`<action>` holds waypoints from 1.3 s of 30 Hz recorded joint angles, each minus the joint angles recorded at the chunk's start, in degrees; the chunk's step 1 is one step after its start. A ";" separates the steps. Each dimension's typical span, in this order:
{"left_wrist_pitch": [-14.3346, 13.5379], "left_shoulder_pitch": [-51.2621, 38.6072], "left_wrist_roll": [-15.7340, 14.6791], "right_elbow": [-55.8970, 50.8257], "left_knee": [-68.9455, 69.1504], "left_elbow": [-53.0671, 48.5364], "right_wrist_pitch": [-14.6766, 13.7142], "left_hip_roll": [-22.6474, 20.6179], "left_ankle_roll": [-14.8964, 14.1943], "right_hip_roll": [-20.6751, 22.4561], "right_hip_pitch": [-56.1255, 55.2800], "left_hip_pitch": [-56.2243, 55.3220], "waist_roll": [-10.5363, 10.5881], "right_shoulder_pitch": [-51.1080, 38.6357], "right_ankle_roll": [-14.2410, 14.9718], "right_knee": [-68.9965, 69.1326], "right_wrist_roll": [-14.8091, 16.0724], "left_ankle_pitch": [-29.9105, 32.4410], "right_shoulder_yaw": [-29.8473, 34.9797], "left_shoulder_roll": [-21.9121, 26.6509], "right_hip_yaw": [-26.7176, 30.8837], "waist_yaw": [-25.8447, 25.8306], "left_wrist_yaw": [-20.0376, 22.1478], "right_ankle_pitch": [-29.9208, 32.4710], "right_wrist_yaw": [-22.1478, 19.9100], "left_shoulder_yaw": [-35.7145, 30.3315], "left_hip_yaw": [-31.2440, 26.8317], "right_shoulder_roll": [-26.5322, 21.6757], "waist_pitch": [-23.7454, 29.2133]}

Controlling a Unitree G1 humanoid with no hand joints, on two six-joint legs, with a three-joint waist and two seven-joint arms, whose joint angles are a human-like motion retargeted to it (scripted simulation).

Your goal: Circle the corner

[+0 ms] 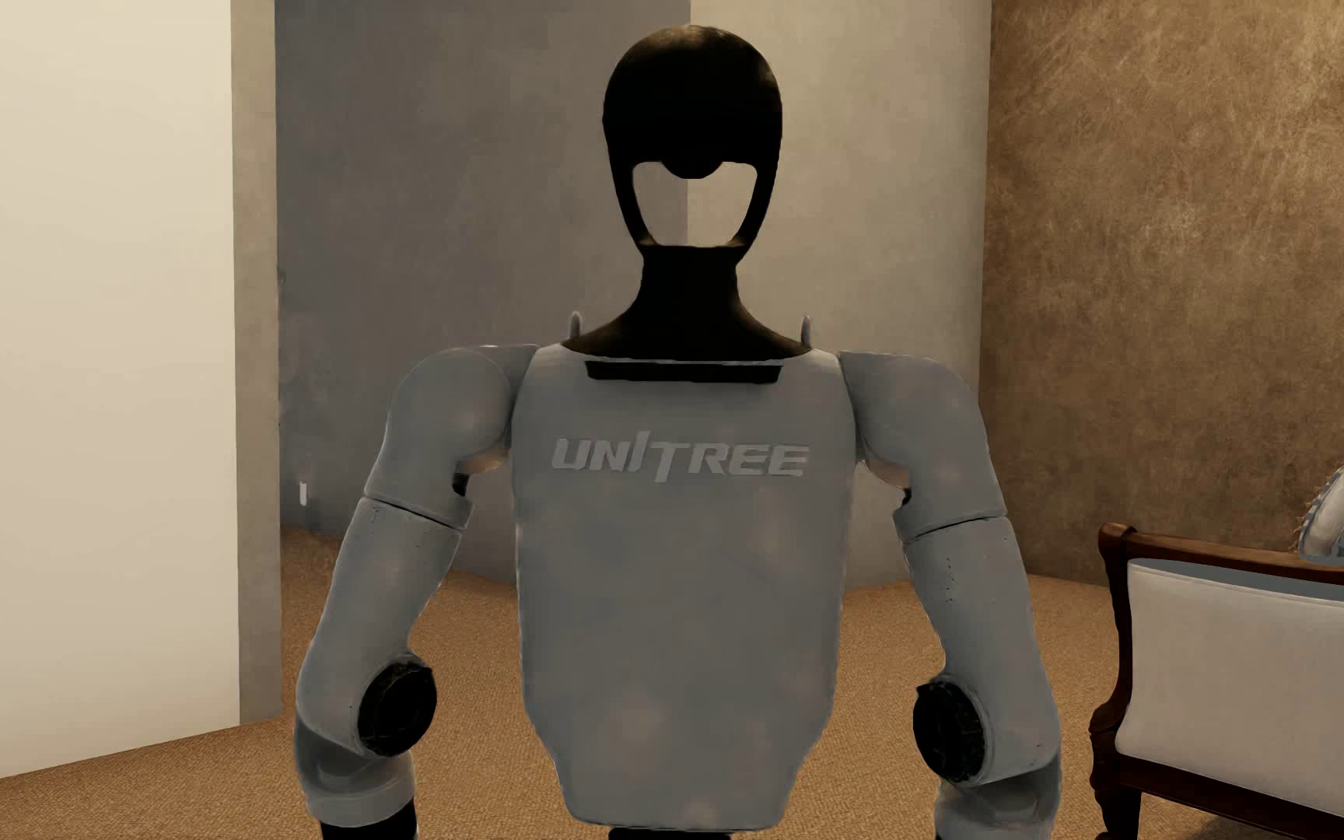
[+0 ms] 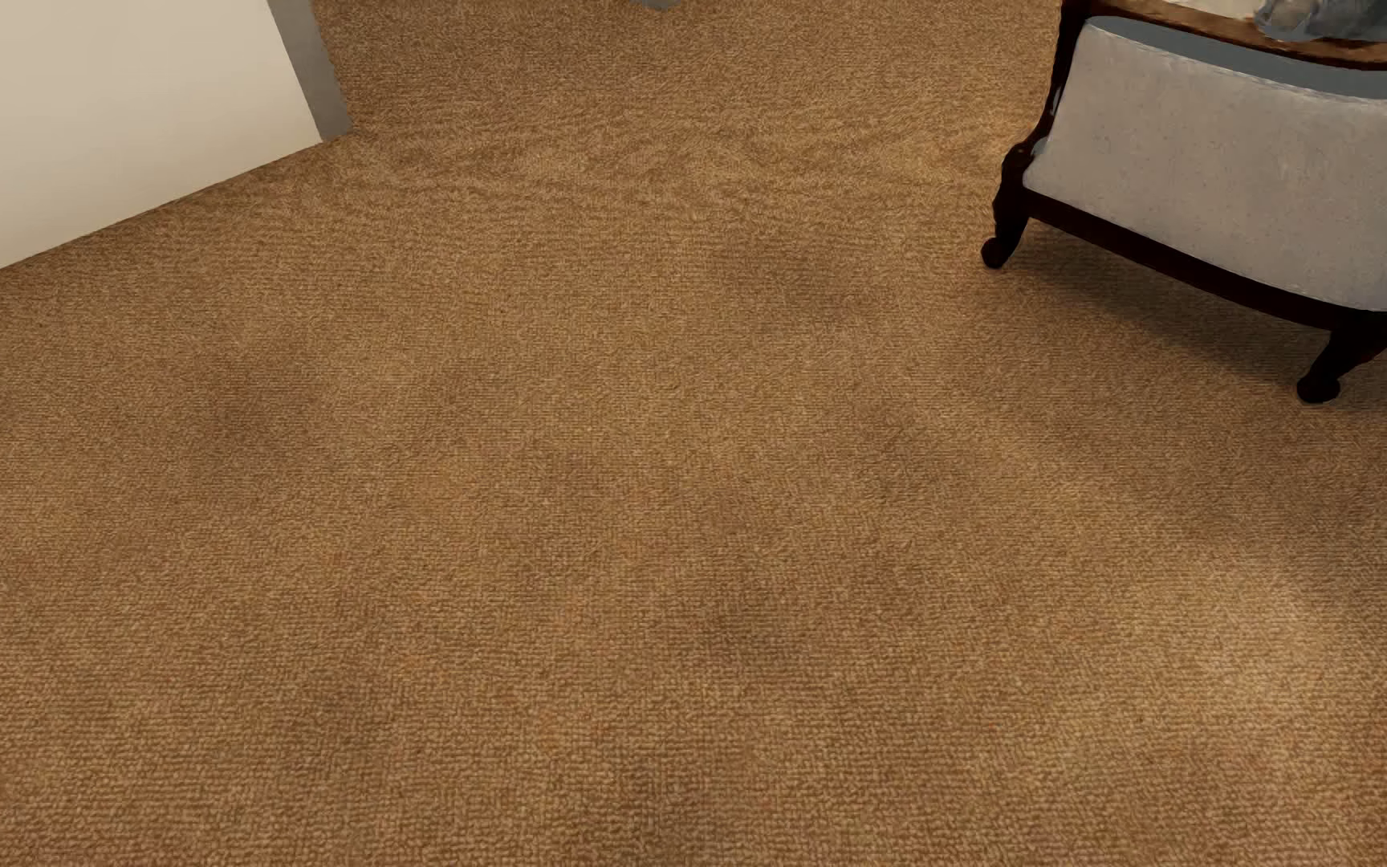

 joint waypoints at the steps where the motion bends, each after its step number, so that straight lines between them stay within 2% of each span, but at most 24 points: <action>1: 0.00 -0.28 0.00 -0.46 -3.05 1.68 0.00 -0.95 0.00 0.22 -1.91 0.88 0.03 -0.74 0.00 19.98 0.00 0.26 -1.81 0.03 0.00 2.25 0.00 -5.32 0.00 0.34 0.00 -0.16 -0.07; 2: 0.00 -0.38 0.00 -0.92 -1.82 1.51 0.00 -0.73 0.00 0.18 -1.66 1.21 0.14 -1.73 0.00 20.22 0.00 1.31 -4.80 0.04 0.00 2.09 0.00 -6.59 0.00 1.59 0.00 -0.95 0.26; 3: 0.00 -0.55 0.00 -2.28 -2.23 1.38 0.00 -1.02 0.00 -0.08 -1.75 1.45 0.19 -2.81 0.00 20.72 0.00 1.53 -4.67 0.10 0.00 1.55 0.00 -7.40 0.00 2.23 0.00 -1.67 0.18; 5: 0.00 -3.16 0.00 -3.39 -2.75 2.97 0.00 -1.38 0.00 -0.14 -2.12 1.37 0.19 -5.17 0.00 20.79 0.00 2.40 -4.10 0.43 0.00 1.37 0.00 -7.76 0.00 -1.42 0.00 -2.18 0.26; 9: 0.00 -4.68 0.00 -4.10 -3.18 -0.05 0.00 -1.82 0.00 -0.37 -1.27 -0.02 -0.30 -7.50 0.00 20.37 0.00 6.02 -5.75 0.40 0.00 2.12 0.00 -8.05 0.00 0.25 0.00 -0.95 0.29; 14: 0.00 -5.29 0.00 -4.50 -2.34 -1.97 0.00 -2.14 0.00 0.19 -1.67 -1.21 -0.14 -7.20 0.00 20.18 0.00 8.89 -5.44 -0.80 0.00 3.07 0.00 -11.21 0.00 0.37 0.00 -1.28 0.94; 15: 0.00 -5.07 0.00 -4.26 -2.18 -2.39 0.00 -2.71 0.00 0.12 -2.49 -1.08 -0.23 -6.46 0.00 21.52 0.00 9.50 -5.28 -0.65 0.00 1.73 0.00 -12.39 0.00 -1.39 0.00 -1.41 1.14; 16: 0.00 -4.81 0.00 -3.90 -2.24 -2.23 0.00 -2.76 0.00 0.73 -4.44 -0.42 0.05 -5.53 0.00 23.82 0.00 8.92 -6.54 -0.81 0.00 1.63 0.00 -14.40 0.00 -0.98 0.00 -1.35 1.60; 18: 0.00 -5.50 0.00 -3.02 -2.25 -2.28 0.00 -3.77 0.00 -0.77 -10.31 3.10 -0.86 -4.51 0.00 35.71 0.00 6.88 -5.52 0.57 0.00 0.48 0.00 -14.23 0.00 -3.75 0.00 -1.75 4.17; 19: 0.00 -4.92 0.00 -3.00 -2.36 -6.32 0.00 -3.51 0.00 -0.30 -13.59 4.47 -0.88 -4.07 0.00 40.92 0.00 5.82 -4.90 2.25 0.00 -0.32 0.00 -14.77 0.00 -3.14 0.00 -1.62 5.23; 20: 0.00 -5.62 0.00 -2.72 -2.70 -6.12 0.00 -2.47 0.00 -0.31 -16.58 5.56 -0.21 -3.07 0.00 44.43 0.00 4.51 -4.61 2.73 0.00 -2.74 0.00 -14.96 0.00 -4.19 0.00 -1.71 5.08; 23: 0.00 -8.83 0.00 -1.20 -3.82 -4.45 0.00 -0.57 0.00 -0.45 -24.69 8.82 1.91 -1.19 0.00 39.51 0.00 0.74 -4.06 1.75 0.00 -7.72 0.00 -11.38 0.00 -2.16 0.00 -2.94 5.91; 26: 0.00 -11.07 0.00 2.85 -4.72 -4.53 0.00 -0.31 0.00 -1.27 -29.88 16.51 1.82 -0.08 0.00 32.29 0.00 -5.77 -4.35 1.71 0.00 -8.89 0.00 -6.02 0.00 -1.59 0.00 -3.00 7.26; 28: 0.00 -12.37 0.00 4.92 -5.03 -3.07 0.00 -0.02 0.00 -1.29 -31.80 20.79 1.93 0.19 0.00 29.36 0.00 -7.22 -4.93 1.70 0.00 -10.39 0.00 -5.70 0.00 -1.98 0.00 -3.02 7.75; 29: 0.00 -12.61 0.00 5.38 -5.86 -1.96 0.00 -0.07 0.00 -2.66 -32.50 22.50 2.01 0.05 0.00 31.05 0.00 -6.13 -4.64 1.64 0.00 -12.24 0.00 -6.41 0.00 -2.90 0.00 -3.17 7.47; 30: 0.00 -11.66 0.00 5.87 -5.17 -3.66 0.00 1.34 0.00 -1.20 -33.39 23.49 2.58 0.09 0.00 33.00 0.00 -4.67 -4.12 2.63 0.00 -13.16 0.00 -6.50 0.00 -5.40 0.00 -3.21 6.93; 31: 0.00 -10.66 0.00 6.37 -3.26 -1.07 0.00 2.90 0.00 -0.58 -35.02 22.71 3.29 0.22 0.00 37.30 0.00 -1.37 -4.43 1.16 0.00 -14.66 0.00 -8.31 0.00 -2.37 0.00 -3.02 6.15; 32: 0.00 -9.93 0.00 5.46 -0.17 -0.27 0.00 3.98 0.00 0.12 -33.35 23.23 4.32 0.79 0.00 40.19 0.00 4.00 -3.97 1.21 0.00 -15.09 0.00 -10.28 0.00 -5.99 0.00 -3.84 6.18; 33: 0.00 -8.01 0.00 7.03 5.50 -0.48 0.00 4.76 0.00 1.00 -31.53 21.57 4.27 -0.23 0.00 41.95 0.00 13.54 -2.82 1.36 0.00 -14.78 0.00 -12.44 0.00 -5.95 0.00 -3.26 5.79; 34: 0.00 -6.62 0.00 7.09 15.83 0.17 0.00 4.88 0.00 0.80 -29.48 16.17 3.52 -0.26 0.00 42.47 0.00 23.15 -3.02 1.54 0.00 -13.67 0.00 -14.77 0.00 -6.64 0.00 -2.96 4.73; 35: 0.00 -6.01 0.00 5.80 28.26 0.43 0.00 6.59 0.00 2.96 -24.84 10.92 3.98 -0.89 0.00 41.71 0.00 28.75 -4.24 1.07 0.00 -12.66 0.00 -16.77 0.00 -6.99 0.00 -2.99 6.78; 36: 0.00 -4.58 0.00 4.42 40.27 -0.74 0.00 6.93 0.00 4.97 -21.26 4.46 4.02 -1.60 0.00 40.24 0.00 28.51 -4.38 1.43 0.00 -8.52 0.00 -18.22 0.00 -5.73 0.00 -2.28 7.74; 37: 0.00 -3.94 0.00 3.61 47.48 0.00 0.00 5.90 0.00 4.77 -15.76 -0.71 2.88 -2.41 0.00 37.56 0.00 27.13 -3.51 1.88 0.00 -5.72 0.00 -18.90 0.00 -7.25 0.00 -2.61 8.48; 39: 0.00 -1.48 0.00 -0.30 44.46 -0.04 0.00 4.41 0.00 4.64 -6.44 -11.95 1.36 -3.63 0.00 30.82 0.00 29.01 -3.80 1.11 0.00 1.95 0.00 -18.91 0.00 -2.89 0.00 -2.68 8.85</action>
